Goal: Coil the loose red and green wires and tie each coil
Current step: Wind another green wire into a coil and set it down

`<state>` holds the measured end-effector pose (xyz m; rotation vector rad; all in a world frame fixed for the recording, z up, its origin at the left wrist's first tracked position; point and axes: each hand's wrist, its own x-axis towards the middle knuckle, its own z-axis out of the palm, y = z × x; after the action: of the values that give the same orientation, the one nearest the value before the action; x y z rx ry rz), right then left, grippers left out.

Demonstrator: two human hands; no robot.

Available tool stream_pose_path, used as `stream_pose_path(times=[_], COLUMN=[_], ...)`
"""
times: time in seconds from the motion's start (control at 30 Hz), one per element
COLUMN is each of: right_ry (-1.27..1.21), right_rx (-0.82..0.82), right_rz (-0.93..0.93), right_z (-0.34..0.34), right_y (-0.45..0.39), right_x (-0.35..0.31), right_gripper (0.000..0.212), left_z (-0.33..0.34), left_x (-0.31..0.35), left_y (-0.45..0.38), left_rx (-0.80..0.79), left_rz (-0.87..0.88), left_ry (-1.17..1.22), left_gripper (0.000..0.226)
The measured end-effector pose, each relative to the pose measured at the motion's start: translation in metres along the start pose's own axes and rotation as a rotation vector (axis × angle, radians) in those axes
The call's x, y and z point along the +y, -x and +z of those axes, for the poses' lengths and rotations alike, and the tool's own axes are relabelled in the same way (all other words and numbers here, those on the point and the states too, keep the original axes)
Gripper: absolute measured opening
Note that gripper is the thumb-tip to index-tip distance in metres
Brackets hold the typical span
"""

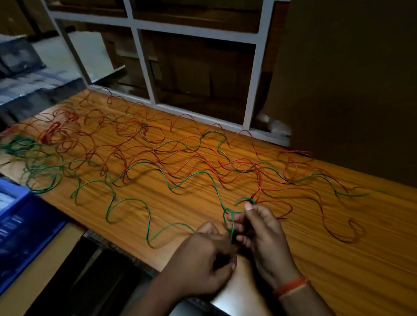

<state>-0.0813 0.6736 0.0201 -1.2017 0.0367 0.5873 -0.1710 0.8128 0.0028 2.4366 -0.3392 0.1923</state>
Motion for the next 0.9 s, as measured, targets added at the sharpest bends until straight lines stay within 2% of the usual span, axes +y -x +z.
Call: stream_pose_path(times=[0.13, 0.27, 0.33, 0.5, 0.7, 0.8, 0.9], right_ry=[-0.028, -0.042, -0.039, 0.008, 0.05, 0.034, 0.015], right_rx=[-0.071, -0.138, -0.142, -0.143, -0.246, -0.254, -0.237], right_rz=[0.058, 0.1, 0.128, 0.273, 0.366, 0.344, 0.345], right_z=[-0.012, -0.037, -0.052, -0.096, -0.144, -0.164, -0.178], right_y=[0.019, 0.039, 0.046, 0.063, 0.089, 0.096, 0.092], right_x=[0.002, -0.012, -0.017, -0.028, -0.04, -0.053, -0.064], right_gripper=[0.027, 0.02, 0.024, 0.034, 0.029, 0.023, 0.022], left_z=[0.018, 0.032, 0.038, 0.064, 0.093, 0.101, 0.111], left_x=[0.011, 0.03, 0.038, 0.071, 0.095, 0.101, 0.094], left_y=[0.013, 0.024, 0.03, 0.03, 0.016, 0.001, -0.005], left_rx=[-0.02, 0.034, 0.077, 0.19, 0.313, 0.321, 0.306], left_rz=[0.023, -0.012, -0.036, -0.096, -0.256, -0.254, -0.327], left_ry=[0.051, 0.09, 0.099, 0.116, 0.26, 0.143, 0.138], left_gripper=[0.003, 0.006, 0.008, 0.035, 0.039, 0.046, 0.058])
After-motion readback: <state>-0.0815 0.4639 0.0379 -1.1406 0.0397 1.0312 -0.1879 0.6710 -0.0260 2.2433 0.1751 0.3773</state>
